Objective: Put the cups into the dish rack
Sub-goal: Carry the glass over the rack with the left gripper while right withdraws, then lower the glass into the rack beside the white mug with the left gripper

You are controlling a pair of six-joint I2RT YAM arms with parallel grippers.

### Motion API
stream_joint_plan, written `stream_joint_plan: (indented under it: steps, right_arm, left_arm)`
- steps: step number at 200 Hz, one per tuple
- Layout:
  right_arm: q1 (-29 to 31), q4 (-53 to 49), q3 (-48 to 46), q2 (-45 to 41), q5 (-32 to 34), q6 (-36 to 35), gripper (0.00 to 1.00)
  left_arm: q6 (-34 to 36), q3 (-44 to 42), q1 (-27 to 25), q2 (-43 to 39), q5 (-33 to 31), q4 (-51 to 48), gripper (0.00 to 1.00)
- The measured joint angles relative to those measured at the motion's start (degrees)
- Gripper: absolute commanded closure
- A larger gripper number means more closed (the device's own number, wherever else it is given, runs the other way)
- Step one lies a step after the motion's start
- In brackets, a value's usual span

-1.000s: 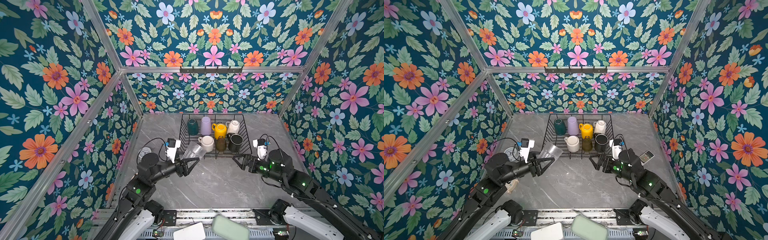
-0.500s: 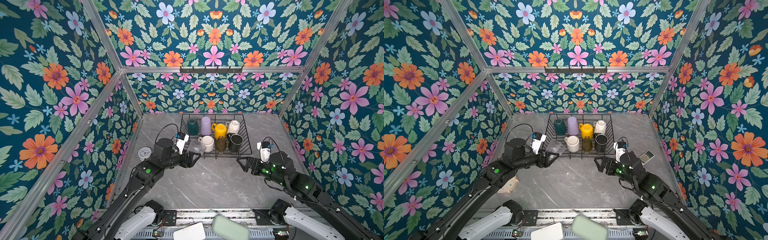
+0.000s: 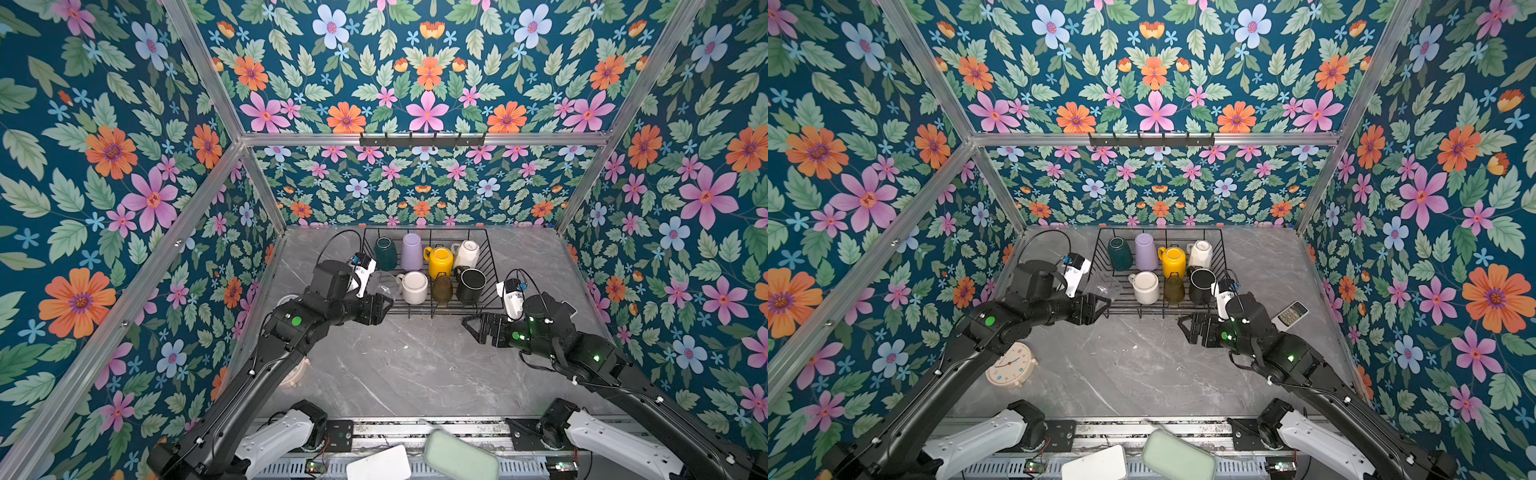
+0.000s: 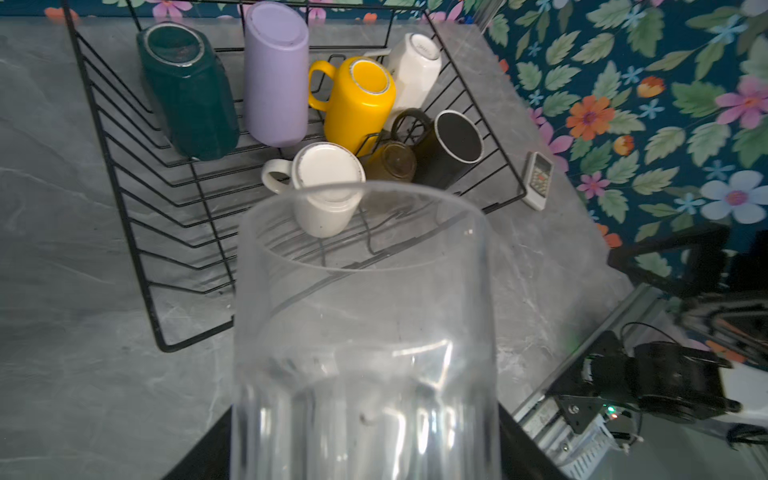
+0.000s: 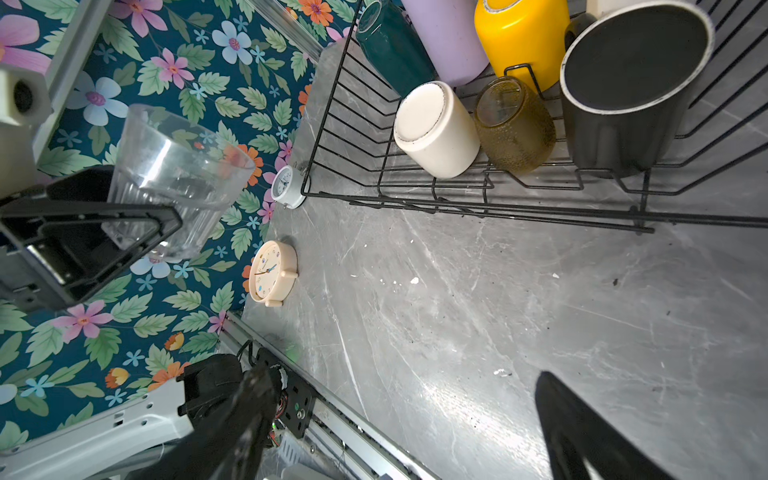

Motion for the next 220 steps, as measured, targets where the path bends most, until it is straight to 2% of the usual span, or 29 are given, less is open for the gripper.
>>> stream_joint_plan:
  steps: [55,99,220]
  right_arm:
    - [0.00,-0.15,-0.22,-1.03,-0.57,-0.74,0.03]
    - [-0.02,-0.15,-1.64,-2.10,-0.59,-1.31,0.03]
    - [-0.46,0.09,-4.26,-3.10,-1.66,-1.77,0.03]
  left_arm:
    - [4.85,13.16,0.07,14.84,-8.66,-12.22,1.00]
    - [8.50,19.63,0.07,24.65,-14.25,-18.05,1.00]
    - [13.16,27.71,0.07,42.56,-19.06,-23.12,1.00]
